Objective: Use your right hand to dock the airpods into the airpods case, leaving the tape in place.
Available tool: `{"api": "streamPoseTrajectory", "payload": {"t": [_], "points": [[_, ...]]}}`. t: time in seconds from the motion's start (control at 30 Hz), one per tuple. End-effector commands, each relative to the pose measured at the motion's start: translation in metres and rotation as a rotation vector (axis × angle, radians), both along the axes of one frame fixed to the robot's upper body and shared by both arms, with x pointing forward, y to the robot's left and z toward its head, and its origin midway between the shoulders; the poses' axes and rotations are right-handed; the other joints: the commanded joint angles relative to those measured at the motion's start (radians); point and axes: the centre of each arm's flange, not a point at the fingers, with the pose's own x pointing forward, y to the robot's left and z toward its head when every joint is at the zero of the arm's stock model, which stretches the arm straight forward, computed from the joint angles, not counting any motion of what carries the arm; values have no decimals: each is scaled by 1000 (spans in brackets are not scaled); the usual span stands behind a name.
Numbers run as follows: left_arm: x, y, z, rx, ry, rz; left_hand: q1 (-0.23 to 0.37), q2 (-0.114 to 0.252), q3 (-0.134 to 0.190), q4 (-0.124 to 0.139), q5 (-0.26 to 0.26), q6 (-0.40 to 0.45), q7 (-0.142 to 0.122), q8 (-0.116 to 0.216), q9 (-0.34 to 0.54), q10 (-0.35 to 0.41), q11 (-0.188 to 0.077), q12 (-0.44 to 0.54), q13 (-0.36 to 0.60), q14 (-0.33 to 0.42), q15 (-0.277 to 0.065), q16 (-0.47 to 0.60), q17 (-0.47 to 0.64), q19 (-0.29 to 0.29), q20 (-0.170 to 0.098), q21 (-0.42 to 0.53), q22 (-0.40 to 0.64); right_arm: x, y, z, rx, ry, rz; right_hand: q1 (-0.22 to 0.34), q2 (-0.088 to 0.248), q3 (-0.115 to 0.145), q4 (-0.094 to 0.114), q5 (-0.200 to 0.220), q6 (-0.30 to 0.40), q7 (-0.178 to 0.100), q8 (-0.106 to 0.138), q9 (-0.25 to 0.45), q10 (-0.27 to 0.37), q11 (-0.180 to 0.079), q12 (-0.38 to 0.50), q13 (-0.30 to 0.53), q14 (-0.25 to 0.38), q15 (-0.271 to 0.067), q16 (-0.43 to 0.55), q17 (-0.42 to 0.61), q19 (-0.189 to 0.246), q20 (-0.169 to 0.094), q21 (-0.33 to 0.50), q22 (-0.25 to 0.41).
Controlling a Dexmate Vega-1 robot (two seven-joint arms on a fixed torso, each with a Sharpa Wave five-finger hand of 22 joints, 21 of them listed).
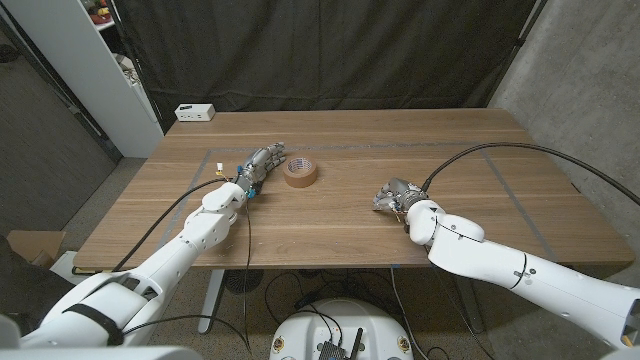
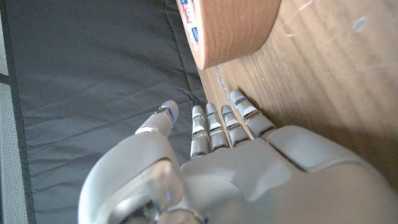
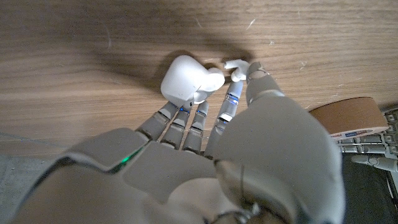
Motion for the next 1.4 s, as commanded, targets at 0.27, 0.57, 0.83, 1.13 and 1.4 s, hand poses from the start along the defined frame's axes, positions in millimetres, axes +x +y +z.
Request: {"api": "streamPoseTrajectory", "payload": {"t": [0.27, 0.57, 0.83, 1.13, 1.4], "points": [[2, 2, 0, 11, -6, -7, 0, -4, -1, -3, 6, 7, -4, 2, 3, 8, -1, -1, 3, 1, 9, 2, 1, 2, 12, -3, 3, -8, -2, 9, 45, -54, 17, 18, 3, 5, 2, 1, 2, -1, 5, 7, 15, -2, 4, 0, 12, -99, 9, 1, 11, -1, 5, 5], [1, 5, 1, 4, -8, 5, 1, -4, -1, -4, 6, 6, -6, 1, 3, 8, -1, -1, 3, 0, 9, 1, 1, 2, 13, -3, 3, -9, -7, 11, 85, -74, 37, 21, 2, 4, 4, -1, -4, 0, 3, 10, 15, 0, 3, -1, 16, -101, 10, 1, 15, -1, 5, 5], [-1, 5, 0, 3, -9, 9, 0, -4, -2, -4, 6, 5, -7, 0, 3, 9, -1, 0, 3, 1, 8, 2, 1, 3, 13, -4, 3, -11, -6, 8, 40, -67, 13, 15, -1, -2, 12, -4, -32, 2, -11, 9, 6, 8, -2, -1, 5, -92, 7, 3, 13, 2, 2, 5], [1, 1, 1, 10, -6, 3, -2, -6, -3, -5, 6, 7, -6, 1, 3, 10, -2, 0, 4, 2, 9, 1, 1, 3, 14, -4, 3, -13, -2, 4, -11, -12, -18, -32, -22, -28, 31, -10, -57, 15, -24, 5, -39, 27, -18, 0, -32, -72, -6, 6, -15, 24, -11, 5], [2, 0, 1, 16, -5, 2, -2, -7, -4, -6, 6, 8, -5, 1, 3, 9, -1, 0, 4, 1, 11, 1, 1, 3, 14, -4, 3, -14, 0, 1, -21, -5, -42, -43, -26, -33, 34, -10, -53, 22, -23, 4, -43, 30, -19, 0, -42, -69, -9, 7, -22, 26, -13, 5]]}}
